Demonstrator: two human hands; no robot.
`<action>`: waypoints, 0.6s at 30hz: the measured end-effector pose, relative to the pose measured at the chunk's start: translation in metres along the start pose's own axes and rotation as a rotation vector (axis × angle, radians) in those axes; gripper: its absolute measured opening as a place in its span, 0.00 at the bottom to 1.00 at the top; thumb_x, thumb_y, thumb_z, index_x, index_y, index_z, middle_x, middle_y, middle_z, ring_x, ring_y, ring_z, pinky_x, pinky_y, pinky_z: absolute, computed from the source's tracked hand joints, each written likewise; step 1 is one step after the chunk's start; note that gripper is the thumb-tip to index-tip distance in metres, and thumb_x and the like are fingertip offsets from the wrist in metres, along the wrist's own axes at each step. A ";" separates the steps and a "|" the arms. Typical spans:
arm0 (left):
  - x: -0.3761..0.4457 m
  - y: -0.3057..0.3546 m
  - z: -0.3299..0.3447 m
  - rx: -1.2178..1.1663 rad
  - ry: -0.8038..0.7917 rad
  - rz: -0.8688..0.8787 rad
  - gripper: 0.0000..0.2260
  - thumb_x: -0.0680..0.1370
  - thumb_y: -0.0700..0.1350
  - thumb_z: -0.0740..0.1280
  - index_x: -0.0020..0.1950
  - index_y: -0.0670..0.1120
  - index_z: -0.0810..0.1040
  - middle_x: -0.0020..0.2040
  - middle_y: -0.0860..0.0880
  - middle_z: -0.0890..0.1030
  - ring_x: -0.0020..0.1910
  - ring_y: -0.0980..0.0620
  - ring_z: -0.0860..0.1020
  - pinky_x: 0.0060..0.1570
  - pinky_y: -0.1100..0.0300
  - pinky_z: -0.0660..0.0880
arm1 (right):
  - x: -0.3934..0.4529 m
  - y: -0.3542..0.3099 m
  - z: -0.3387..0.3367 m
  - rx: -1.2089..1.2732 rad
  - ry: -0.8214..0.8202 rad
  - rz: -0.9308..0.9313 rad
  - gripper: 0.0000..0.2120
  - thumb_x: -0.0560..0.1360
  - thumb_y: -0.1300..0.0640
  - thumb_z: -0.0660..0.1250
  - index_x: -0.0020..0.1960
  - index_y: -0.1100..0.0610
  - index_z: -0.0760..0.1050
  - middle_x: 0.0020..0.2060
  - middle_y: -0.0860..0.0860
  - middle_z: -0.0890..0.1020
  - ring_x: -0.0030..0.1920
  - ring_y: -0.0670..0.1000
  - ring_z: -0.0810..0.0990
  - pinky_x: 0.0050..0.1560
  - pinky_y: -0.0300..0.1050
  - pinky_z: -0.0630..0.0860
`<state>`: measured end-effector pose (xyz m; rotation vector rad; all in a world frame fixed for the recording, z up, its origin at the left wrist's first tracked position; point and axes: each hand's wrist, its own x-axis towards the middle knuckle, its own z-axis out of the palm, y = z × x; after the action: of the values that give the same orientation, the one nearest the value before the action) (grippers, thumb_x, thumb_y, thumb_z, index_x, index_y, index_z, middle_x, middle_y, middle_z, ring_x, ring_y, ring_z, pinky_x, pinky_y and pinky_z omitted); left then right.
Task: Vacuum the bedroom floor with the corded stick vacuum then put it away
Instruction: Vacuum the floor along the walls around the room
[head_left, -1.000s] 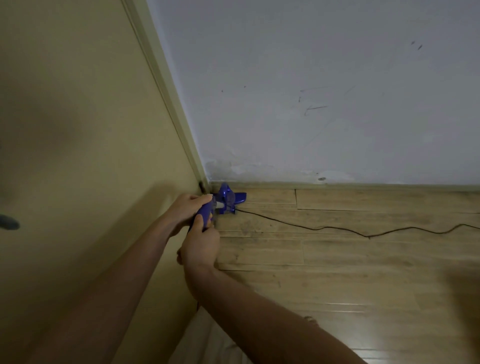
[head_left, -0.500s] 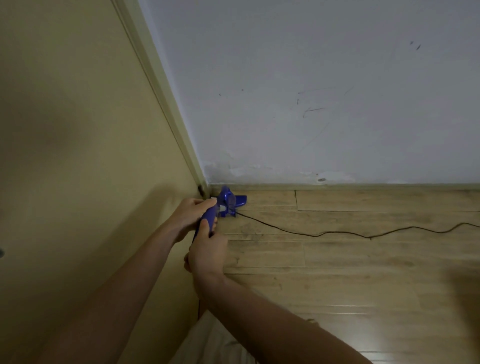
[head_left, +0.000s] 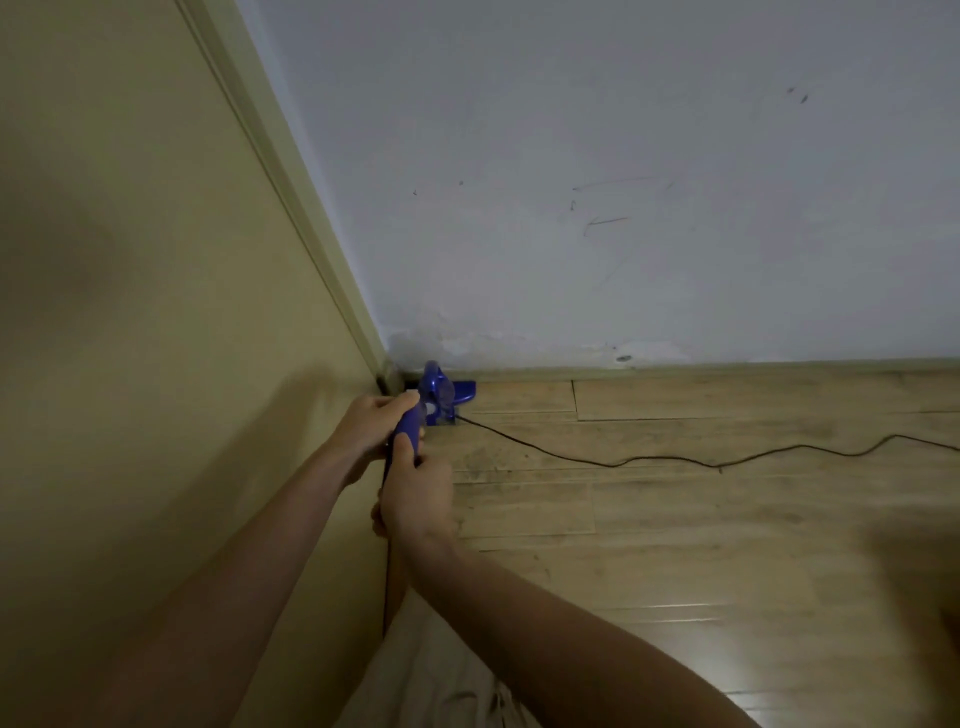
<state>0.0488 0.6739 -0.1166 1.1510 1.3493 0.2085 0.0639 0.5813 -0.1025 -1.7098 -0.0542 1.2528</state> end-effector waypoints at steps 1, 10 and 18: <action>0.002 0.006 -0.003 -0.033 0.002 -0.008 0.14 0.80 0.47 0.65 0.47 0.36 0.78 0.32 0.43 0.79 0.22 0.53 0.77 0.22 0.65 0.72 | 0.003 -0.006 0.006 -0.006 -0.005 0.007 0.15 0.82 0.47 0.55 0.53 0.57 0.74 0.34 0.50 0.77 0.31 0.46 0.77 0.32 0.41 0.75; 0.015 0.018 -0.014 -0.026 -0.018 -0.047 0.19 0.81 0.49 0.63 0.55 0.32 0.78 0.38 0.40 0.80 0.27 0.50 0.78 0.26 0.65 0.73 | 0.012 -0.023 0.020 -0.053 -0.002 0.015 0.12 0.81 0.47 0.56 0.48 0.52 0.72 0.41 0.52 0.80 0.44 0.53 0.83 0.48 0.52 0.82; -0.008 -0.003 0.061 -0.057 0.072 -0.039 0.17 0.81 0.50 0.63 0.54 0.35 0.78 0.39 0.41 0.81 0.25 0.57 0.79 0.22 0.67 0.71 | 0.007 -0.026 -0.085 -0.258 -0.185 0.024 0.13 0.83 0.48 0.54 0.49 0.56 0.70 0.33 0.49 0.73 0.27 0.44 0.72 0.23 0.35 0.69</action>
<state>0.0959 0.6348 -0.1259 1.0772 1.4192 0.2601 0.1432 0.5417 -0.0903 -1.8102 -0.3176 1.4697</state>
